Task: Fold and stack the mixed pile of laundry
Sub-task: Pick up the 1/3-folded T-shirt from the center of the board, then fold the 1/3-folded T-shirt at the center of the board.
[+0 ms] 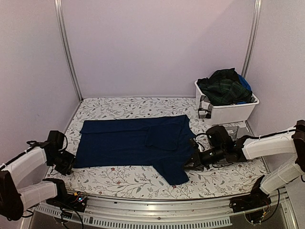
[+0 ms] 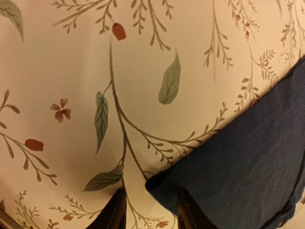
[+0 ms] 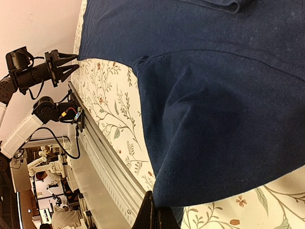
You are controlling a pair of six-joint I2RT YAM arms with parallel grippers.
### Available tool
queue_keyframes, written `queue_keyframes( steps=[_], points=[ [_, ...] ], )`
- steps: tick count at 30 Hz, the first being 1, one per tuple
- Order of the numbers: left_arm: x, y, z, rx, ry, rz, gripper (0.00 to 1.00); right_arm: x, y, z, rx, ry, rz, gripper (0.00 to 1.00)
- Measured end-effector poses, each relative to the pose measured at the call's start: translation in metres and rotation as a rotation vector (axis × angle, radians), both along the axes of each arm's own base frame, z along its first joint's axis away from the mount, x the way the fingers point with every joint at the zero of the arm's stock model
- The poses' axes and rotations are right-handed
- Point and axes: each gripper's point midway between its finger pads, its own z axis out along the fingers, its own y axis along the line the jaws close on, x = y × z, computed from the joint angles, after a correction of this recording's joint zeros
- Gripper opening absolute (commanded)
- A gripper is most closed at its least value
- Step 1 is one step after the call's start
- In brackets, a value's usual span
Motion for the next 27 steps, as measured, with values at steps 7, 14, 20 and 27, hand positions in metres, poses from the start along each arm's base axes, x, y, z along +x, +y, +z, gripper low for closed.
queue_keyframes(
  steps=[7, 14, 20, 27],
  points=[
    [0.011, 0.005, -0.004, -0.008, -0.030, 0.008, 0.00, 0.003, 0.003, 0.005, 0.008, -0.021, 0.007, 0.00],
    [0.020, 0.004, -0.001, -0.034, -0.057, -0.006, 0.00, 0.019, 0.014, 0.027, 0.030, -0.093, 0.008, 0.00],
    [0.040, 0.005, 0.028, -0.028, -0.150, -0.012, 0.00, 0.040, 0.027, 0.059, 0.050, -0.195, 0.012, 0.00],
    [0.061, 0.009, 0.051, -0.016, -0.200, -0.015, 0.00, 0.066, 0.026, 0.070, 0.022, -0.253, -0.017, 0.00]
  ],
)
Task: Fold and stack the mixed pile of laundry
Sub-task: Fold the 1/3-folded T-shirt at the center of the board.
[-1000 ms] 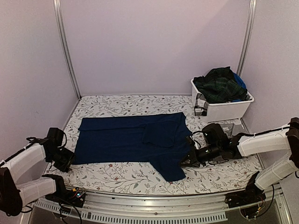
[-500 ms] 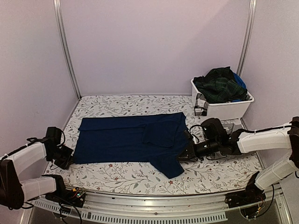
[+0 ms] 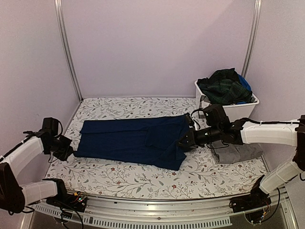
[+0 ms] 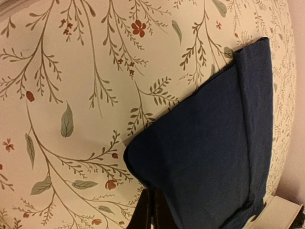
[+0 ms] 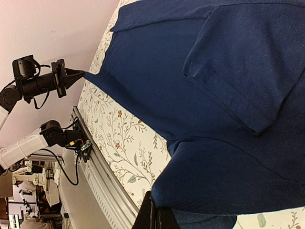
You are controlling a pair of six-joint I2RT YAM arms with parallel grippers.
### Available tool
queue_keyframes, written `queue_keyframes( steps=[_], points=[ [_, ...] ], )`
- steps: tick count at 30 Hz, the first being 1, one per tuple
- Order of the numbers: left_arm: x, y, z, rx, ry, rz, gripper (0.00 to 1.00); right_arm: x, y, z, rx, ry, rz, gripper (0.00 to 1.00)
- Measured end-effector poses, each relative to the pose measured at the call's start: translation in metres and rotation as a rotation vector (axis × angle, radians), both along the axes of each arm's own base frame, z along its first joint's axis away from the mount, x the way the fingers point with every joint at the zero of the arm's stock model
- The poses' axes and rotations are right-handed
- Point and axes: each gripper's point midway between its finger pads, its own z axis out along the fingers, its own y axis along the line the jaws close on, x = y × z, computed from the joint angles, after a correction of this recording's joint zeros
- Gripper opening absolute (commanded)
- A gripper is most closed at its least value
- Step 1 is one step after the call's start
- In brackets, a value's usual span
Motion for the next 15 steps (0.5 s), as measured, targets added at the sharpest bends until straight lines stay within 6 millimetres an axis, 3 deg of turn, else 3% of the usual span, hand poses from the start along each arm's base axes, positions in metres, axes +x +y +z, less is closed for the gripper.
queue_keyframes(
  steps=[7, 15],
  points=[
    [0.016, 0.009, 0.000, 0.009, 0.016, 0.003, 0.00, 0.036, -0.022, 0.005, -0.025, -0.032, -0.092, 0.00],
    [0.044, 0.020, -0.002, 0.006, -0.002, 0.004, 0.00, 0.081, -0.019, 0.024, -0.021, -0.113, -0.116, 0.00]
  ],
)
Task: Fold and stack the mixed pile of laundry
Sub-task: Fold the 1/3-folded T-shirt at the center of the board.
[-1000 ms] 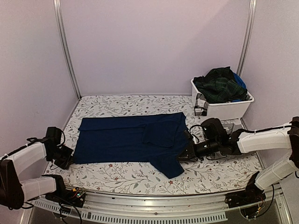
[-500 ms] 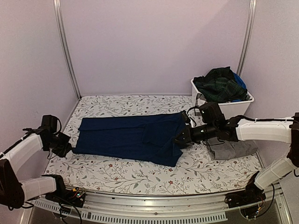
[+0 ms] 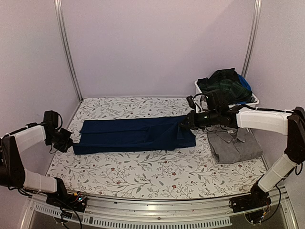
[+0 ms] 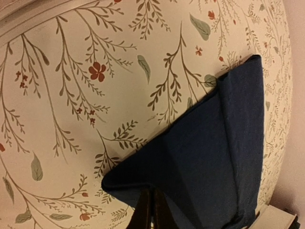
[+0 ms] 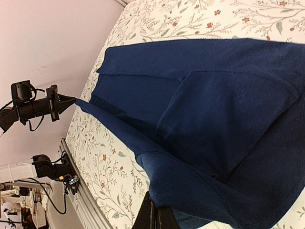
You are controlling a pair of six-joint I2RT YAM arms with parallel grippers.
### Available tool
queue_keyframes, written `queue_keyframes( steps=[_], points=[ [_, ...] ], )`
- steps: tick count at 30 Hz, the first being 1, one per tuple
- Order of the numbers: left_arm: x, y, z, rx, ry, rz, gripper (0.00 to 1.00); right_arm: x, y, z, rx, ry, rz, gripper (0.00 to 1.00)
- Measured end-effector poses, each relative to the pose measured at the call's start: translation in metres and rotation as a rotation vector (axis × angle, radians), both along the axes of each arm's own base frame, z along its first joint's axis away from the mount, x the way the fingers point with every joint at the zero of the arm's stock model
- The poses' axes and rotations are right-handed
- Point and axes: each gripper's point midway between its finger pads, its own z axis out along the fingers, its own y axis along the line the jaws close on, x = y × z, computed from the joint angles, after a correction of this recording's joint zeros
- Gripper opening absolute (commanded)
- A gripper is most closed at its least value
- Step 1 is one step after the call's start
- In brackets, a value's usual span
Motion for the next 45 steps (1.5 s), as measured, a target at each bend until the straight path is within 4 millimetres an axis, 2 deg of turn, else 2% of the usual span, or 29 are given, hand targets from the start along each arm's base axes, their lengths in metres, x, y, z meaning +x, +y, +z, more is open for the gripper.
queue_keyframes(
  steps=[7, 10, 23, 32, 40, 45],
  points=[
    [0.025, 0.011, 0.003, 0.006, -0.031, 0.004, 0.00, 0.040, 0.009, 0.002, -0.017, -0.048, 0.000, 0.00],
    [0.036, 0.013, 0.002, 0.006, -0.036, -0.001, 0.00, 0.050, 0.011, -0.003, -0.028, -0.052, 0.002, 0.00],
    [0.065, 0.014, -0.026, -0.021, -0.003, -0.036, 0.00, 0.092, 0.005, -0.031, -0.069, -0.032, -0.025, 0.00],
    [0.079, 0.015, -0.031, -0.015, -0.005, -0.070, 0.00, 0.113, 0.002, -0.039, -0.085, -0.035, -0.033, 0.00],
    [0.089, 0.013, -0.034, -0.006, -0.003, -0.099, 0.00, 0.120, 0.002, -0.060, -0.112, -0.009, -0.030, 0.00],
    [0.092, 0.010, -0.037, -0.006, 0.006, -0.113, 0.00, 0.124, 0.003, -0.063, -0.119, -0.012, -0.028, 0.00]
  ],
)
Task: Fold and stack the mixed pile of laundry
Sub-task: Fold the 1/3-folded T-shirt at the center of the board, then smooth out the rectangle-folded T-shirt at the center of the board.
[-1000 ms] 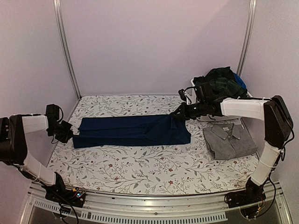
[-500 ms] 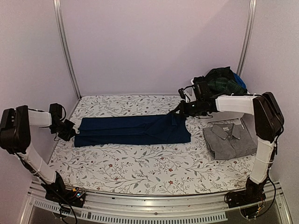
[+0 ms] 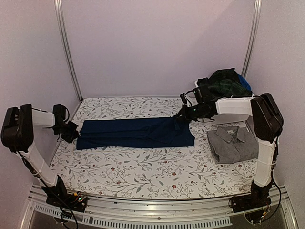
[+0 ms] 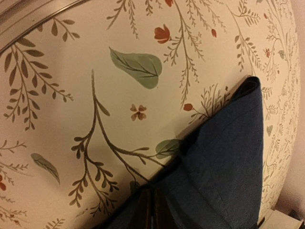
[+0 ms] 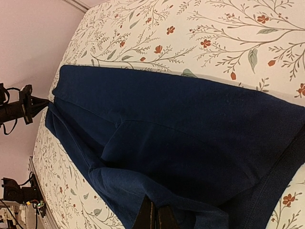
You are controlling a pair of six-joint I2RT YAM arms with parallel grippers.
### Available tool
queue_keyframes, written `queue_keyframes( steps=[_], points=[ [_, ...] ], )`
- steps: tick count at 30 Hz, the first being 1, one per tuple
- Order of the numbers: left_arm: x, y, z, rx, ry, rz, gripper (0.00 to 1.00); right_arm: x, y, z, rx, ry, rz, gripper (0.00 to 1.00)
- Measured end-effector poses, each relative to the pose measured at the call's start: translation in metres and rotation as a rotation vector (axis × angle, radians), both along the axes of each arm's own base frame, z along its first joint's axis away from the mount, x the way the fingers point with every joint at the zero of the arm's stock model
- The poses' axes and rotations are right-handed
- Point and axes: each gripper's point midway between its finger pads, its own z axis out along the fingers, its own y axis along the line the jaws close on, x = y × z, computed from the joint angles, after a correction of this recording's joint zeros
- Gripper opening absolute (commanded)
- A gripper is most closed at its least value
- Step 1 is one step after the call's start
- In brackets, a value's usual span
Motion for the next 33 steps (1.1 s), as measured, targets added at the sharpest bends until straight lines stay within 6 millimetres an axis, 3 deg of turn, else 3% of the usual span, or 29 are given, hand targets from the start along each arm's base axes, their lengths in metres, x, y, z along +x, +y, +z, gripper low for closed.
queue_keyframes(
  steps=[7, 9, 11, 13, 18, 19, 22, 25, 28, 30, 33],
  points=[
    [0.007, -0.003, -0.002, 0.002, 0.002, -0.014, 0.00, 0.010, 0.005, -0.003, -0.004, -0.009, 0.005, 0.00],
    [0.010, -0.003, -0.002, 0.003, 0.002, -0.019, 0.02, 0.014, 0.006, -0.008, -0.013, -0.003, 0.001, 0.12],
    [0.014, -0.003, -0.003, 0.006, 0.001, -0.026, 0.10, 0.016, 0.004, -0.014, -0.027, 0.010, -0.010, 0.29],
    [0.017, -0.003, -0.002, 0.013, -0.001, -0.040, 0.19, 0.016, 0.001, -0.020, -0.047, 0.020, -0.016, 0.41],
    [0.023, 0.000, 0.007, 0.056, -0.021, -0.096, 0.60, 0.014, -0.013, -0.025, -0.073, 0.032, -0.027, 0.56],
    [0.022, 0.002, 0.012, 0.071, -0.029, -0.102, 0.64, 0.011, -0.017, -0.025, -0.078, 0.035, -0.030, 0.57],
    [0.014, 0.004, 0.035, 0.110, -0.083, -0.129, 0.64, -0.009, -0.032, -0.012, -0.088, 0.037, -0.032, 0.56],
    [-0.002, 0.002, 0.055, 0.134, -0.141, -0.147, 0.61, -0.025, -0.041, 0.020, -0.071, -0.012, -0.028, 0.53],
    [-0.019, -0.003, 0.057, 0.138, -0.154, -0.163, 0.57, -0.040, -0.047, 0.045, -0.051, -0.060, -0.015, 0.51],
    [-0.034, -0.007, 0.044, 0.126, -0.124, -0.171, 0.56, -0.052, -0.051, 0.042, -0.052, -0.055, -0.007, 0.50],
    [-0.060, -0.015, 0.015, 0.086, -0.043, -0.180, 0.53, -0.073, -0.060, 0.011, -0.085, 0.013, 0.001, 0.48]
  ],
)
